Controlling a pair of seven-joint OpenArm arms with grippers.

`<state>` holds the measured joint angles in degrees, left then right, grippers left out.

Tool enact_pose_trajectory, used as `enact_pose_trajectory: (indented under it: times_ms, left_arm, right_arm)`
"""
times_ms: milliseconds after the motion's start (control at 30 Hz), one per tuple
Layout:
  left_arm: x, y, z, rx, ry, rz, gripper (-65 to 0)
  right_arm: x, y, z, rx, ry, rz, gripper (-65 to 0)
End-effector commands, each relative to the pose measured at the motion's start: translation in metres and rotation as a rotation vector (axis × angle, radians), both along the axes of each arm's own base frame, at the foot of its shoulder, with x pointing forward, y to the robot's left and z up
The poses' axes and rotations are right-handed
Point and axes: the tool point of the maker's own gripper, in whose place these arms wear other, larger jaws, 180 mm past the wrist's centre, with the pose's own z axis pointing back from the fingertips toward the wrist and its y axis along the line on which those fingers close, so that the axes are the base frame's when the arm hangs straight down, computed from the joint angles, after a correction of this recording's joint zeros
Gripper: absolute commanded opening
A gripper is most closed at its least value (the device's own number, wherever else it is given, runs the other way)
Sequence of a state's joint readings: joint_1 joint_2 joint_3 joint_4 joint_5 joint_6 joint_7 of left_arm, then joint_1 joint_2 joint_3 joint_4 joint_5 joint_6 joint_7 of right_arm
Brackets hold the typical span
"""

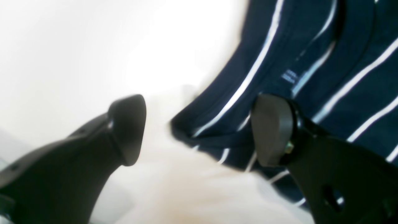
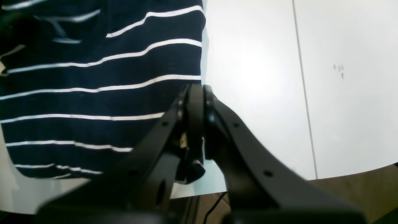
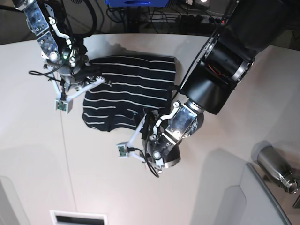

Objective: Layout the t-shirt on the table in an organized manner, then fold the t-shirt properly
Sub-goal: 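Press and square the folded shirt with both grippers, then release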

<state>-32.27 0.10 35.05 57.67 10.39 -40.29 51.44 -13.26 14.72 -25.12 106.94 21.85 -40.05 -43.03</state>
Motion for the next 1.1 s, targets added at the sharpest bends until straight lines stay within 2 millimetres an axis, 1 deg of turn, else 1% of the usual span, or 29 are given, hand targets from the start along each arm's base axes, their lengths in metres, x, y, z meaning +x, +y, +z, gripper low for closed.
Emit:
enact_pose_trajectory:
  times_ms: [0,67,100,133,167,200,233,267,300,333,400,567,667,767,833,867,967,1067]
  left_arm:
    - [0.022,-0.007,0.031,-0.008,-0.088,-0.008,-14.6]
    - [0.022,-0.005,0.047,0.009,-0.138,-0.012,-15.1]
    - [0.019,-0.004,0.056,0.002,-0.167,-0.011,-17.8]
    - [0.015,0.001,0.061,-0.015,-0.182,0.011,-22.5]
    - [0.009,0.002,0.066,-0.050,-0.195,0.037,-30.1]
    - [0.000,0.008,0.066,-0.092,-0.193,0.082,-41.1]
    - [-0.007,0.016,0.065,-0.129,-0.194,0.128,-54.8]
    - [-0.015,0.024,0.063,-0.153,-0.188,0.168,-65.0]
    - [-0.025,0.031,0.057,-0.175,-0.174,0.207,-65.0]
    - [-0.033,0.035,0.053,-0.204,-0.166,0.232,-65.0]
    - [-0.054,0.037,0.041,-0.263,-0.141,0.263,-65.0]
    - [-0.105,0.027,0.007,-0.374,-0.052,0.282,-65.0]
    - [-0.123,0.018,0.000,-0.422,-0.027,0.280,-65.0]
    - [-0.135,0.013,-0.007,-0.443,-0.003,0.276,-65.0]
    - [-0.142,0.012,-0.013,-0.437,0.019,0.280,-65.0]
    - [-0.144,0.013,-0.016,-0.433,0.031,0.282,-65.0]
    - [-0.155,0.016,-0.035,-0.410,0.089,0.298,-65.0]
    - [-0.163,0.019,-0.047,-0.395,0.127,0.311,-65.0]
  right_arm:
    - [0.009,-0.001,0.011,-0.006,-0.050,0.003,-64.1]
    - [0.010,0.001,0.015,0.001,-0.061,0.006,-64.1]
    - [0.010,0.004,0.020,0.010,-0.072,0.008,-64.1]
    - [0.011,0.007,0.025,0.020,-0.086,0.012,-64.1]
    - [0.009,0.013,0.028,0.031,-0.091,0.027,-64.1]
    - [0.006,0.024,0.030,0.046,-0.094,0.059,-64.1]
    - [0.003,0.035,0.031,0.055,-0.093,0.093,-64.1]
    - [-0.001,0.042,0.029,0.060,-0.088,0.118,-64.1]
    - [-0.003,0.049,0.030,0.064,-0.099,0.139,-64.1]
    - [-0.003,0.055,0.030,0.064,-0.116,0.155,-64.1]
    - [-0.006,0.064,0.029,0.058,-0.142,0.187,-64.1]
    - [-0.011,0.076,0.010,0.024,-0.130,0.240,-64.1]
    - [-0.017,0.079,-0.002,0.008,-0.101,0.259,-64.1]
    - [-0.020,0.079,-0.007,0.001,-0.086,0.263,-64.1]
    - [-0.021,0.075,-0.013,-0.011,-0.072,0.260,-64.1]
    - [-0.022,0.072,-0.019,-0.027,-0.061,0.258,-64.1]
    - [-0.023,0.054,-0.046,-0.111,-0.055,0.249,-64.1]
    - [-0.027,0.040,-0.066,-0.172,-0.042,0.240,-64.1]
